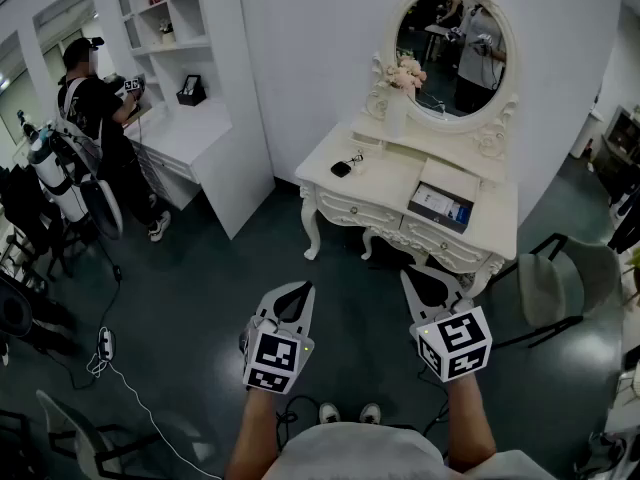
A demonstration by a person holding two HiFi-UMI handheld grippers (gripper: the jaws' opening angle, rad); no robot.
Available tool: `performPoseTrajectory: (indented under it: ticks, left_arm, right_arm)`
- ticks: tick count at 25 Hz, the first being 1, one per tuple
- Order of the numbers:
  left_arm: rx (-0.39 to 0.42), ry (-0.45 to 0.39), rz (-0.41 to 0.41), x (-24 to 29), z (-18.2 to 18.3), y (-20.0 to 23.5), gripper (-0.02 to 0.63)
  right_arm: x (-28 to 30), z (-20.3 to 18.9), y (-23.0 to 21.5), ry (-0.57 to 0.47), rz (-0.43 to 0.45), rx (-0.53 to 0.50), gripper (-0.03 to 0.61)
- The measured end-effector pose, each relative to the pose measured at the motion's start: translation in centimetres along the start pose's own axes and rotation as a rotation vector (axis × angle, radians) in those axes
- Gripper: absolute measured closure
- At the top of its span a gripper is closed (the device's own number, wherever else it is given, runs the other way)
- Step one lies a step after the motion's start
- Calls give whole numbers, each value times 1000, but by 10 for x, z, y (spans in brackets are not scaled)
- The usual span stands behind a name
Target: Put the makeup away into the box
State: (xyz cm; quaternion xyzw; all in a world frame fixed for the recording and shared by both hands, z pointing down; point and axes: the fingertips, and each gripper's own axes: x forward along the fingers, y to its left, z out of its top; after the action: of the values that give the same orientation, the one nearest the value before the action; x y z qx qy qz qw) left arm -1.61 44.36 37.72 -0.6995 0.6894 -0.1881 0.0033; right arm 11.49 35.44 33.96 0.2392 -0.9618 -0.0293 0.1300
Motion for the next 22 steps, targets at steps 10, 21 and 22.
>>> performPoseTrajectory:
  ticks: [10,21,22]
  left_arm:
    - [-6,-19,-28,-1,-10,22,621]
    - [-23,24,-52,22,-33,50,604]
    - [-26,28,-58,29,-35,51,604]
  right_arm:
    - [21,9,17,-33,13,38,577]
    - [53,7,22,-52,39,125,577]
    - [57,5,17,-53,36,135,577]
